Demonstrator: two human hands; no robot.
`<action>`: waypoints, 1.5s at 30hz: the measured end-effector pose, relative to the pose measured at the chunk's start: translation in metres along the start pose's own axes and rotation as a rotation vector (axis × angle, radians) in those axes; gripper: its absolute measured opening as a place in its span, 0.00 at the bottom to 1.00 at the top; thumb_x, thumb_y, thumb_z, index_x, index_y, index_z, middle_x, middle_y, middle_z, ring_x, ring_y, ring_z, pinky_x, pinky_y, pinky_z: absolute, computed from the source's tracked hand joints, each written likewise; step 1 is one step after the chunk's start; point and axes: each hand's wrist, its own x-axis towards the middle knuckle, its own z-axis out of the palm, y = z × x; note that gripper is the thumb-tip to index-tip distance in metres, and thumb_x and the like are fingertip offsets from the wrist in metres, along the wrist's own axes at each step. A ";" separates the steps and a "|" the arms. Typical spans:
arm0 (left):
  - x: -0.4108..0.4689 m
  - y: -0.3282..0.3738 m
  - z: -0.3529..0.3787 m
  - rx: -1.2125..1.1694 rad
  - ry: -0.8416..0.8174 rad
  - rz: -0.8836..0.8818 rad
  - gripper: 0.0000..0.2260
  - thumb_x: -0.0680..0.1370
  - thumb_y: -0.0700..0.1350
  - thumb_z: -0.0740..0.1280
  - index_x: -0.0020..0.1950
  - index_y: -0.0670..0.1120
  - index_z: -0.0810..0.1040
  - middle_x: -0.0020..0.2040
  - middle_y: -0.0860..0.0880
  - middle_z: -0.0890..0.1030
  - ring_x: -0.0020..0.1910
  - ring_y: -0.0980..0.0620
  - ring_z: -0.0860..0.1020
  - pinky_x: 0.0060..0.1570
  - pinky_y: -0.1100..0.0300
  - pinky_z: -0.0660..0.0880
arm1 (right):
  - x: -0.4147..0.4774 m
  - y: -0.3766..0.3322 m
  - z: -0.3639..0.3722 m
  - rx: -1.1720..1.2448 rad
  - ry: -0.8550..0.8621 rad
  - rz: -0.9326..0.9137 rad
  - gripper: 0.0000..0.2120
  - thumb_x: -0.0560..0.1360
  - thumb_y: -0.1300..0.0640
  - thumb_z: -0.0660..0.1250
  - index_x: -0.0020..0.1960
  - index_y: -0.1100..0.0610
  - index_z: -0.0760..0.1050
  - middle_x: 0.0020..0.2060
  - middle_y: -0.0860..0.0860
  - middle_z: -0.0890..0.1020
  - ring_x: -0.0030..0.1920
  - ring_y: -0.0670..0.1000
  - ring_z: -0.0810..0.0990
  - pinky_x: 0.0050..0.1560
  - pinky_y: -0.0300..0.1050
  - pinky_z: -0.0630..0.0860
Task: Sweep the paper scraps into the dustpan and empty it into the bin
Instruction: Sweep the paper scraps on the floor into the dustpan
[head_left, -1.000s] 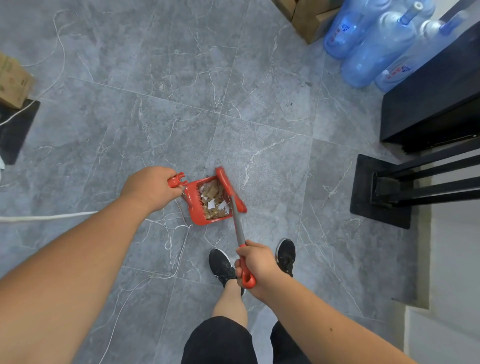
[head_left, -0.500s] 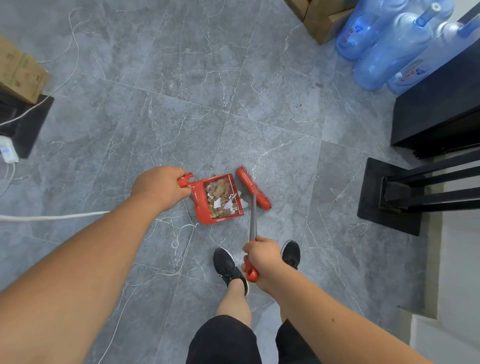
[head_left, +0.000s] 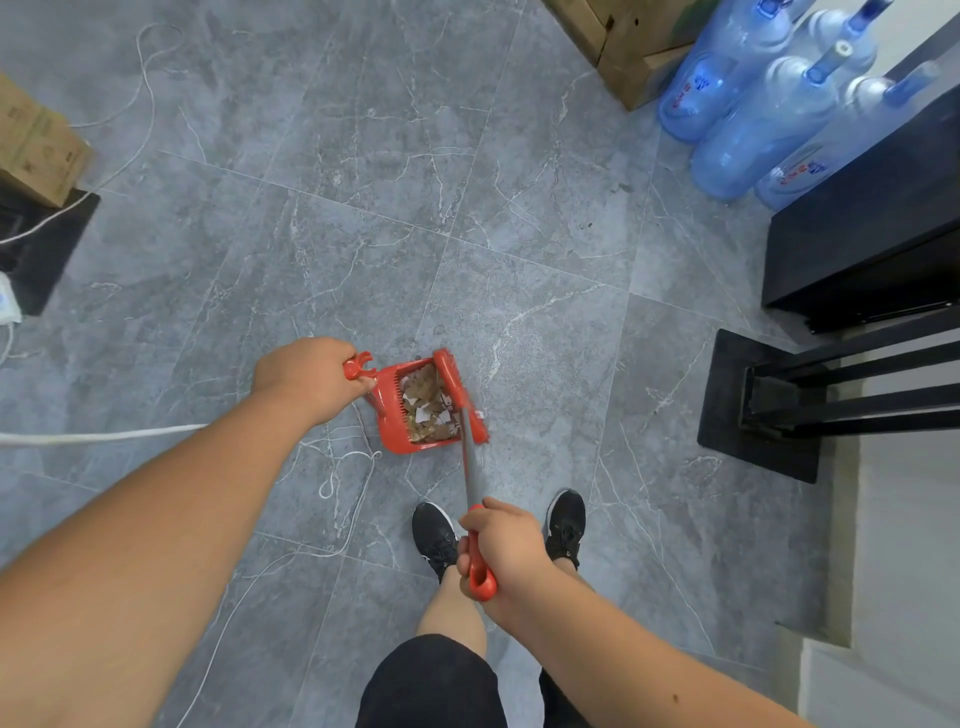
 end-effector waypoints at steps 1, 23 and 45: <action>-0.001 0.002 0.000 -0.002 -0.003 -0.003 0.14 0.75 0.63 0.67 0.43 0.52 0.78 0.41 0.54 0.78 0.44 0.48 0.78 0.40 0.57 0.73 | 0.001 -0.001 0.001 0.001 0.013 -0.009 0.22 0.75 0.68 0.60 0.67 0.57 0.69 0.31 0.56 0.71 0.22 0.51 0.68 0.25 0.36 0.59; -0.047 -0.051 0.017 0.022 0.052 -0.034 0.16 0.77 0.61 0.67 0.39 0.50 0.76 0.35 0.53 0.76 0.37 0.48 0.75 0.34 0.58 0.68 | 0.019 0.002 0.019 -0.179 0.003 -0.012 0.07 0.75 0.70 0.58 0.50 0.61 0.69 0.25 0.53 0.67 0.23 0.51 0.66 0.23 0.37 0.58; -0.040 -0.058 0.016 -0.036 -0.039 -0.123 0.11 0.76 0.62 0.67 0.41 0.56 0.75 0.42 0.53 0.79 0.45 0.47 0.79 0.40 0.57 0.72 | 0.008 0.011 0.047 -0.337 0.011 -0.003 0.07 0.75 0.71 0.55 0.48 0.63 0.69 0.28 0.54 0.66 0.18 0.50 0.65 0.24 0.38 0.59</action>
